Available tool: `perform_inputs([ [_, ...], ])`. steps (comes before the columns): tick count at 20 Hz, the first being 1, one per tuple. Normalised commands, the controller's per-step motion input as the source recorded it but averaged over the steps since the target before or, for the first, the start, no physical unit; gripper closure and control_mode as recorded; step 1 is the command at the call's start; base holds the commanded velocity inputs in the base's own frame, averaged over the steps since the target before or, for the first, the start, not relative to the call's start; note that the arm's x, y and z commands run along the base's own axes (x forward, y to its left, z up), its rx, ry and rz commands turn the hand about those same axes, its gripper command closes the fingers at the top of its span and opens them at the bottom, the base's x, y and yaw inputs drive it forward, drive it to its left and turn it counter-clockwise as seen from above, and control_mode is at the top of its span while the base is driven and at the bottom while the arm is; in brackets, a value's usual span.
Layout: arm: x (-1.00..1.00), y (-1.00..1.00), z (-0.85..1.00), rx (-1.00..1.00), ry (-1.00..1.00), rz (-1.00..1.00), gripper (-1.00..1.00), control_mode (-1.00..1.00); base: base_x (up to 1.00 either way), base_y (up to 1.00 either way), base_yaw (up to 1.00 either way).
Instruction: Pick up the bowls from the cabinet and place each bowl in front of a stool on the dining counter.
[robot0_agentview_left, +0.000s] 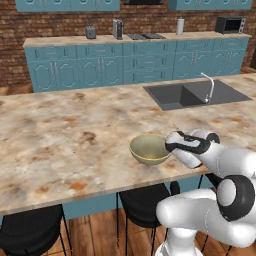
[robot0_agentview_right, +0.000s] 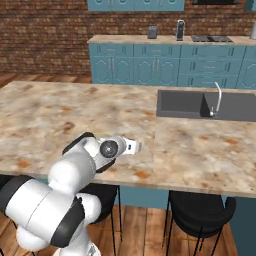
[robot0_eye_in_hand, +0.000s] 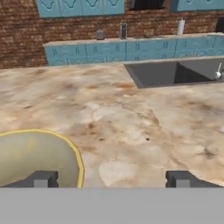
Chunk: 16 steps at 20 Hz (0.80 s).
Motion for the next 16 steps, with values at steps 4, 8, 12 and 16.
perform_inputs([
  [4, -0.03, -0.68, 1.00, -0.17, 0.03, 0.01, -1.00, -1.00, 0.00, 0.00, 0.00],
  [8, -0.52, -0.36, 1.00, -0.15, 0.10, 0.08, -1.00, -1.00, 0.00, 0.00, 0.00],
  [12, -1.00, 0.00, 0.58, -0.12, 0.13, 0.19, -1.00, -1.00, 0.00, 0.00, 0.00],
  [16, -1.00, 0.26, 0.02, -0.10, 0.00, 0.25, -1.00, -1.00, 0.00, 0.00, 0.00],
])
